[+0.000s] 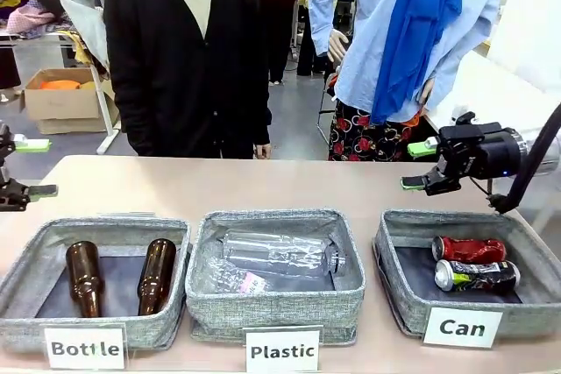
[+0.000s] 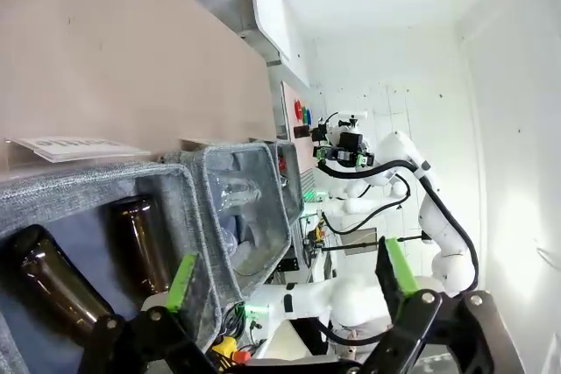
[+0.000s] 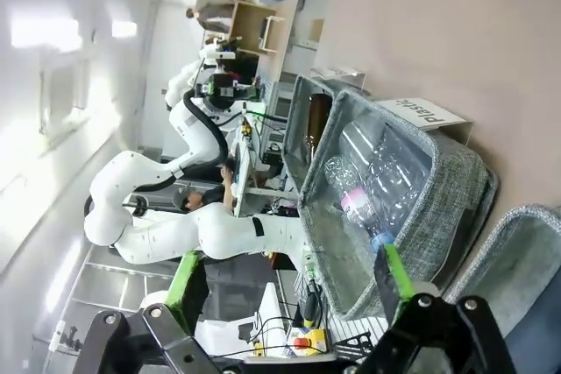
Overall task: Sort the can waste into the basket.
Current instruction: Pick up the can waste from the table and place it in the right Fabric basket.
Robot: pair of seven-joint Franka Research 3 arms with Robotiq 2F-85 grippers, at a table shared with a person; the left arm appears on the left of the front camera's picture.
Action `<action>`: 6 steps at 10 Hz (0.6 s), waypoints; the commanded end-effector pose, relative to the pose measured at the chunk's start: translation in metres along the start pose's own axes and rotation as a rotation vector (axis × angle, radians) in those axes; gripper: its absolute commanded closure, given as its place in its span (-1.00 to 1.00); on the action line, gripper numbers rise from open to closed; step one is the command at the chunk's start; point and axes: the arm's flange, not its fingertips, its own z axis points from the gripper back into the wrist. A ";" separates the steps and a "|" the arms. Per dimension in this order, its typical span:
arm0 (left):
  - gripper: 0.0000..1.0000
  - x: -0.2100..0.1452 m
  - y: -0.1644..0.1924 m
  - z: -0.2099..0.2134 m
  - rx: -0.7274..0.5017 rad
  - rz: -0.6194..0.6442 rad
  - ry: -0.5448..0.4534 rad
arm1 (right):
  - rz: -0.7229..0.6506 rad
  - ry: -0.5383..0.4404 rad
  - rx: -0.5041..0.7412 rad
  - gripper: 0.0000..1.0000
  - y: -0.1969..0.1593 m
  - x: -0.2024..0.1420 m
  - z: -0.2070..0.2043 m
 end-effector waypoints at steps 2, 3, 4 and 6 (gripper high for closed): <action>-1.00 -0.001 -0.003 0.001 -0.005 0.011 0.003 | 0.019 -0.003 0.012 -1.00 0.003 0.006 0.001; -1.00 -0.001 -0.003 0.001 -0.005 0.011 0.003 | 0.019 -0.003 0.012 -1.00 0.003 0.006 0.001; -1.00 -0.001 -0.003 0.001 -0.005 0.011 0.003 | 0.019 -0.003 0.012 -1.00 0.003 0.006 0.001; -1.00 -0.001 -0.003 0.001 -0.005 0.011 0.003 | 0.019 -0.003 0.012 -1.00 0.003 0.006 0.001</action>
